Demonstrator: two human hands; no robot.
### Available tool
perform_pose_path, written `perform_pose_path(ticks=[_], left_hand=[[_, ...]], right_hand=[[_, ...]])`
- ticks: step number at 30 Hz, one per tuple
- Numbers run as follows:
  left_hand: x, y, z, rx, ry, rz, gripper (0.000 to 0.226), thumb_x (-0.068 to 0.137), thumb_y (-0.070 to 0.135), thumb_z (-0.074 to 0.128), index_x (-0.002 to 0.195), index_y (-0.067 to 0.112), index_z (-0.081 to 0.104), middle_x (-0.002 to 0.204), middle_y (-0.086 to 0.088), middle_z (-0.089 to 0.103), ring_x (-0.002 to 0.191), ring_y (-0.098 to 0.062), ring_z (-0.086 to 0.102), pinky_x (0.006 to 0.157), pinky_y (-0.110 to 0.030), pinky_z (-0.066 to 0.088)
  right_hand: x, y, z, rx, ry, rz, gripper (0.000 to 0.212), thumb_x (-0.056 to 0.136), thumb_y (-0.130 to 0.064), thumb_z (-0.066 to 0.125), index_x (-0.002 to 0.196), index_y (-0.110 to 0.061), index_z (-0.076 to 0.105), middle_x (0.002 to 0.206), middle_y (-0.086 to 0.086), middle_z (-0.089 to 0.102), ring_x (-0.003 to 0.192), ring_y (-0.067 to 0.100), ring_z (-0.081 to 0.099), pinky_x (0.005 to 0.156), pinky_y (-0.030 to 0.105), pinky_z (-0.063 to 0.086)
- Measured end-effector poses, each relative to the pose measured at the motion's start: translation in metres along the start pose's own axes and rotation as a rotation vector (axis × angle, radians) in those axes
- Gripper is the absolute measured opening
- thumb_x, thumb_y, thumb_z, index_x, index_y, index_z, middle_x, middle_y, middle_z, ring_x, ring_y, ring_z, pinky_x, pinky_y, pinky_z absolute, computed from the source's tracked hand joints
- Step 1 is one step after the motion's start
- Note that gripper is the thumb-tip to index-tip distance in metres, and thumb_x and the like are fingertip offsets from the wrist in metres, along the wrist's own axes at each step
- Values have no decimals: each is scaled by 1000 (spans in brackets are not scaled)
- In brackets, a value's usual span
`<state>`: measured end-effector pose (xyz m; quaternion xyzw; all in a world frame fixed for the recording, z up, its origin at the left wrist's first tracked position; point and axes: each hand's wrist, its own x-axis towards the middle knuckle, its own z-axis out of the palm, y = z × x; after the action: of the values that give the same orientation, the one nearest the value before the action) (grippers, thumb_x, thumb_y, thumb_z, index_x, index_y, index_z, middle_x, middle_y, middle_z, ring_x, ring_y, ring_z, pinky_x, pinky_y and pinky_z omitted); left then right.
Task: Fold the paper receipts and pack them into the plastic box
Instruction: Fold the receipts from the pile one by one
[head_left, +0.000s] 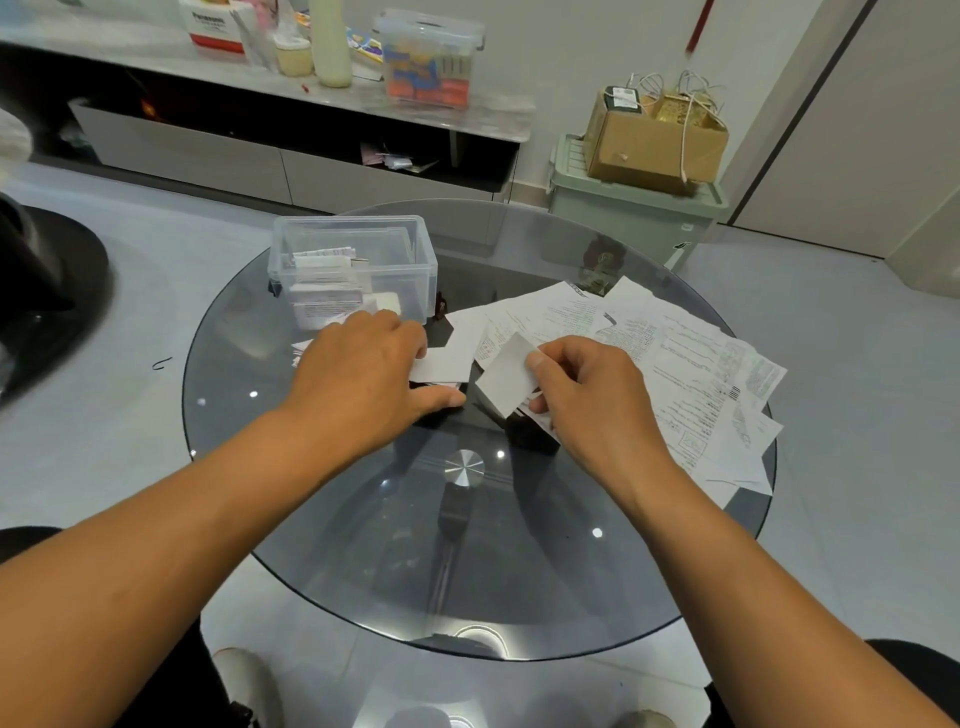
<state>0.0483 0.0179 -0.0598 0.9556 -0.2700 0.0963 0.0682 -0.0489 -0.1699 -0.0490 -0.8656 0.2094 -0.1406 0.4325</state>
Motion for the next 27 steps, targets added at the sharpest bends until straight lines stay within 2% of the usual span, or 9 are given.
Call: perform_pose_path(ticks=[6,9,12,16,19,21,23,25,27], left_hand=[[5,-3,2,-120,-19,11,38,98,50,54,87,17,68,90,-1,62,79,-21,56,60,-33,40],[6,-5,-5,-343,-102,-103,34,97,44,61,74,20,64,79,-2,64,67,-16,55,54,-28,34],[1,-6,-15,-538,-96,-185,32,97,41,63,74,20,62,73,3,61,65,-12,54,55,-29,35],[-5,-6,-26,-940,-144,-263,16,99,31,63,97,16,67,95,1,72,80,-16,72,68,-31,59],[-9,-3,-28,-1191,-294,-281,20,96,22,66,106,4,64,113,-3,72,90,-18,76,75,-28,62],[-10,-1,-30,-1266,-351,-262,23,93,18,70,104,0,62,115,-5,73,95,-18,76,80,-29,62],[-10,-1,-32,-1342,-341,-257,16,90,16,72,96,3,64,117,-5,73,99,-20,75,85,-30,61],[-9,-4,-35,-1355,-307,-232,12,88,16,74,88,9,65,116,0,75,103,-18,74,87,-25,59],[-9,-6,-37,-1290,-312,-159,14,85,19,78,80,12,66,124,13,71,110,-11,70,93,-24,56]], right_hand=[[-1,3,-2,63,-2,36,18,104,-28,57,92,-25,70,78,-4,73,64,2,70,61,22,46],[0,2,-3,143,-16,45,15,103,-28,60,94,-25,72,81,-4,74,66,4,71,66,22,50],[3,-2,-5,229,-69,32,12,101,-26,64,95,-21,74,82,-1,76,66,5,70,67,25,50],[2,-8,-7,270,-235,33,14,99,-22,67,97,-10,72,87,7,77,70,6,70,62,20,51],[0,-9,-4,298,-346,29,14,99,-16,67,97,-2,68,88,12,77,74,13,71,65,28,59],[-1,-6,0,224,-359,1,11,97,-16,69,93,-6,67,83,9,76,76,18,70,71,37,61],[0,-3,2,118,-334,-15,11,93,-19,72,84,-15,66,73,2,72,75,25,71,71,45,59],[0,-2,1,79,-324,11,14,91,-19,72,78,-19,65,69,-1,72,77,29,71,67,43,52],[0,0,0,126,-332,48,14,91,-21,71,79,-19,66,68,2,72,71,27,67,65,38,45]])
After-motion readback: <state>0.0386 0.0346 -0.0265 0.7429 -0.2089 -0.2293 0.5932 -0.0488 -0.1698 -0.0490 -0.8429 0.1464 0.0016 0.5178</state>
